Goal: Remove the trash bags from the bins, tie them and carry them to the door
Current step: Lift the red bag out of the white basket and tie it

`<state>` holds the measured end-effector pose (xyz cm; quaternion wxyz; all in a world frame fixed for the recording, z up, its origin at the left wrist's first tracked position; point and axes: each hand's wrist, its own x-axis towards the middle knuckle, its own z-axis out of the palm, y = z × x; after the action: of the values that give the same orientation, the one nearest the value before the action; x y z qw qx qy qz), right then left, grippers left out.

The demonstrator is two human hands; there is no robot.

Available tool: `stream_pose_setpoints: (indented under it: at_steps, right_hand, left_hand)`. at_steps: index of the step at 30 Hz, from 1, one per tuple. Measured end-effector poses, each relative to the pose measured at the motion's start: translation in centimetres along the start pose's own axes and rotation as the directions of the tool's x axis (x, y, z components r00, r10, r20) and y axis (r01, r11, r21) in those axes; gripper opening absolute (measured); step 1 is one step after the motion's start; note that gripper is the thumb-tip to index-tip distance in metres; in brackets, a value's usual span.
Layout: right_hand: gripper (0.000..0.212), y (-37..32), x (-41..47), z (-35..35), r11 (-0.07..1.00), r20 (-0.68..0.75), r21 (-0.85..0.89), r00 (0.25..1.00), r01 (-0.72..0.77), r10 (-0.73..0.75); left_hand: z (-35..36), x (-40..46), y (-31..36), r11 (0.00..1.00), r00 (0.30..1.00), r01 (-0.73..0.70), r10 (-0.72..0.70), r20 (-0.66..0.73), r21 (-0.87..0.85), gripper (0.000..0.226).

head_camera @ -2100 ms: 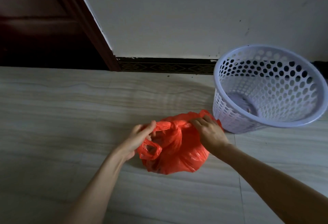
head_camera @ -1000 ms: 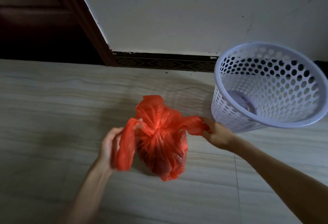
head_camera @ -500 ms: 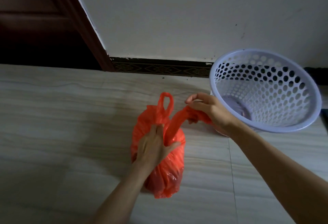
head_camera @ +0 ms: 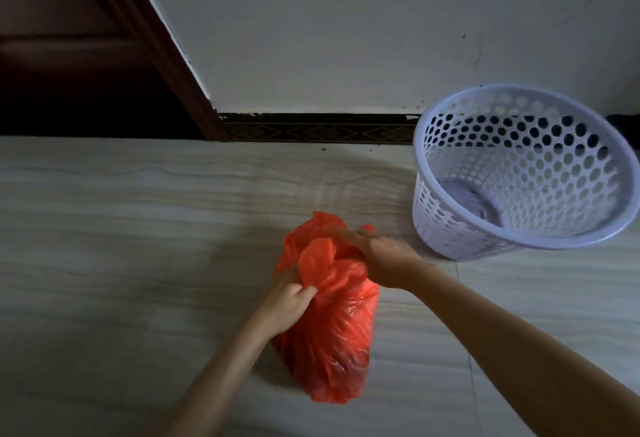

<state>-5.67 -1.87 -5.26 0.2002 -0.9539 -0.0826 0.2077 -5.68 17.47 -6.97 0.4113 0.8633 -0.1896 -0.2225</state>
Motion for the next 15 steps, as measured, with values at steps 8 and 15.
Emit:
stream_pose_setpoints:
  at_steps: [8, 15]
  right_hand:
    - [0.031, -0.4, -0.5, -1.3, 0.985, -0.185, -0.171, 0.981, 0.035, -0.067]
    - [0.018, -0.2, -0.3, -2.3, 0.998, -0.173, 0.054, 0.984, -0.043, 0.051]
  left_hand:
    - [-1.3, 1.0, 1.4, 0.985, 0.985, 0.166, -0.163, -0.053, 0.056, 0.028]
    - [-3.4, 1.2, 1.2, 0.705, 0.861, 0.509, -0.407, 0.305, -0.495, 0.032]
